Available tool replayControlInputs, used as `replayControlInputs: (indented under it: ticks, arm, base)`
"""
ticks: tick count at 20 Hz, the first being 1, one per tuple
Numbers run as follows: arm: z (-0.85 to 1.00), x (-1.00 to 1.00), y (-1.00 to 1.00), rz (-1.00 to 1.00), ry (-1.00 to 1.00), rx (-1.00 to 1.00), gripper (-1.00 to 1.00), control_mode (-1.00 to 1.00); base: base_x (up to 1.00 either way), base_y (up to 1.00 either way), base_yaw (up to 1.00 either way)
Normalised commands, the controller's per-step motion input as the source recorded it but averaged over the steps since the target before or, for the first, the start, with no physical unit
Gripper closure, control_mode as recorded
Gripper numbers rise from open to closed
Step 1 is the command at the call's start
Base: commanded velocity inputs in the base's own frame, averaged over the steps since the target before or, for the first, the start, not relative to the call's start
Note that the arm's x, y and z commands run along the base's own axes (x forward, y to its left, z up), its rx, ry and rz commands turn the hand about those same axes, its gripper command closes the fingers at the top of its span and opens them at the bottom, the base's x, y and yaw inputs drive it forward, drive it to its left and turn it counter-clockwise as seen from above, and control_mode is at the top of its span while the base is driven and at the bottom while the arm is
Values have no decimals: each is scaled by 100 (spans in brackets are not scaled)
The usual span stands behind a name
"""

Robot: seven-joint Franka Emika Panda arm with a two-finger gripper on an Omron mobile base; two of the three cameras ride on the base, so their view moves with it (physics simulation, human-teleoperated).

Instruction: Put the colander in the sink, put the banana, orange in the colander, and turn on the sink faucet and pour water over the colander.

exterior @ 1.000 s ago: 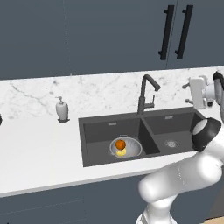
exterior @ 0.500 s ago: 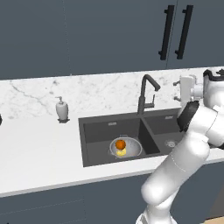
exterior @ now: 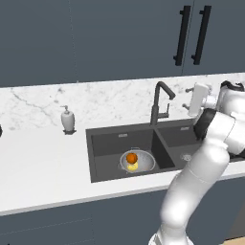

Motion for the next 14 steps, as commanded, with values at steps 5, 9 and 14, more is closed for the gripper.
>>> replayControlInputs:
  ticks: [5, 9, 14]
  arm:
    - [0, 25, 0, 6, -7, 13, -100, -100]
    - [4, 8, 1, 4, -6, 5, -100, -100]
    - [20, 0, 2, 2, -6, 1, -100, -100]
  base:
    - [0, 0, 0]
    - [0, 0, 0]
    - [0, 0, 0]
